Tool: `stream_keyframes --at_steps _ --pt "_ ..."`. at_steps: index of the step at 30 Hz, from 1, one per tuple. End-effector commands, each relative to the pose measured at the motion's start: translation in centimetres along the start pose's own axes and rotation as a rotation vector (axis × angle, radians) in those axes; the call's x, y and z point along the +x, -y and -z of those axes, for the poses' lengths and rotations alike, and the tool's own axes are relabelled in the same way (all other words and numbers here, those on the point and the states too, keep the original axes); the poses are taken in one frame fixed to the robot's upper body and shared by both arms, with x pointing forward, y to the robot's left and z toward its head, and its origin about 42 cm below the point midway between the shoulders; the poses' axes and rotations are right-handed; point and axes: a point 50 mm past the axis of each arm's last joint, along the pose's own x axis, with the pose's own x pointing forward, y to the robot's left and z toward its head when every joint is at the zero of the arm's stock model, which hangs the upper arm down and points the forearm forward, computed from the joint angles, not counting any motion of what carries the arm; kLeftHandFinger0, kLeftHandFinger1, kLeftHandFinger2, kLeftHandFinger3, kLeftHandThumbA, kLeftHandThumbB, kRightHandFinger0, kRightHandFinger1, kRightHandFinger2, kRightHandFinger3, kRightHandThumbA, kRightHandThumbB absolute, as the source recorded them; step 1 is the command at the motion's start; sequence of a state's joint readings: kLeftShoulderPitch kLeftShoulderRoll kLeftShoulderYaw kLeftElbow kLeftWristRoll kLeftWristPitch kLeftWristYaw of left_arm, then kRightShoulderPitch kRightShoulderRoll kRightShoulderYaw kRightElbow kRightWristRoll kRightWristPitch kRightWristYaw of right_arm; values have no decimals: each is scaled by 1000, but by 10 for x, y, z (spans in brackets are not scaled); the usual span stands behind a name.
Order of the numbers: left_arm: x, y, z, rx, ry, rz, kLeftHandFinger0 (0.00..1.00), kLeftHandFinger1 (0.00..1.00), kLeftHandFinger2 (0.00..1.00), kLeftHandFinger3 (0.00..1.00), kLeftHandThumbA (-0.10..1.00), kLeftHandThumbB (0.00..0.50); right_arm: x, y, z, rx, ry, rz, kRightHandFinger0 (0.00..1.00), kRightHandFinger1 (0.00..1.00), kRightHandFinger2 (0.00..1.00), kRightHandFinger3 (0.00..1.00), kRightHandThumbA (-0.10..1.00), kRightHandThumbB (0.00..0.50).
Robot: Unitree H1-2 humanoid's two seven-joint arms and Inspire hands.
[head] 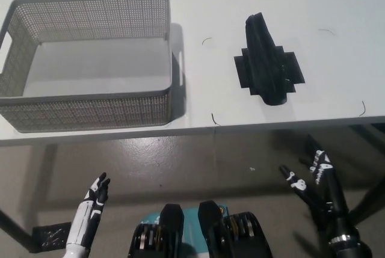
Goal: Use the right hand to push the pencil case on the right hand side to the container on the left side
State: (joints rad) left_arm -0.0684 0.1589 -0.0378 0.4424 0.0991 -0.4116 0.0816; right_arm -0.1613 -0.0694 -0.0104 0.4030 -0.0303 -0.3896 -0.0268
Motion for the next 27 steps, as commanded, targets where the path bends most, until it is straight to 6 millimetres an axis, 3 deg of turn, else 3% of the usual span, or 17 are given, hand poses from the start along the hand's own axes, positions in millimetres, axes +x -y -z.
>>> stream_keyframes --at_steps 1,5,10,13,21,27 --pt "0 -5 -11 26 92 -32 1000 1000 1000 1000 1000 272 -2 12 -24 21 153 11 935 1000 1000 1000 1000 500" --pt "2 -7 -10 18 84 -35 1000 1000 1000 1000 1000 257 -6 21 -47 -25 240 41 961 1000 1000 1000 1000 500" --pt "4 -9 -10 19 87 -42 1000 1000 1000 1000 1000 253 -10 29 -76 -32 346 116 847 1000 1000 1000 1000 500" --pt "5 -9 -10 20 85 -45 1000 1000 1000 1000 1000 256 -9 33 -92 -12 406 156 815 1000 1000 1000 1000 468" --pt "2 -7 -8 20 78 -37 1000 1000 1000 1000 1000 263 25 52 -117 -35 467 160 1000 1000 1000 1000 1000 498" --pt "1 -7 -7 20 73 -27 1000 1000 1000 1000 1000 281 59 60 -139 -17 463 105 1000 1000 1000 1000 1000 500"
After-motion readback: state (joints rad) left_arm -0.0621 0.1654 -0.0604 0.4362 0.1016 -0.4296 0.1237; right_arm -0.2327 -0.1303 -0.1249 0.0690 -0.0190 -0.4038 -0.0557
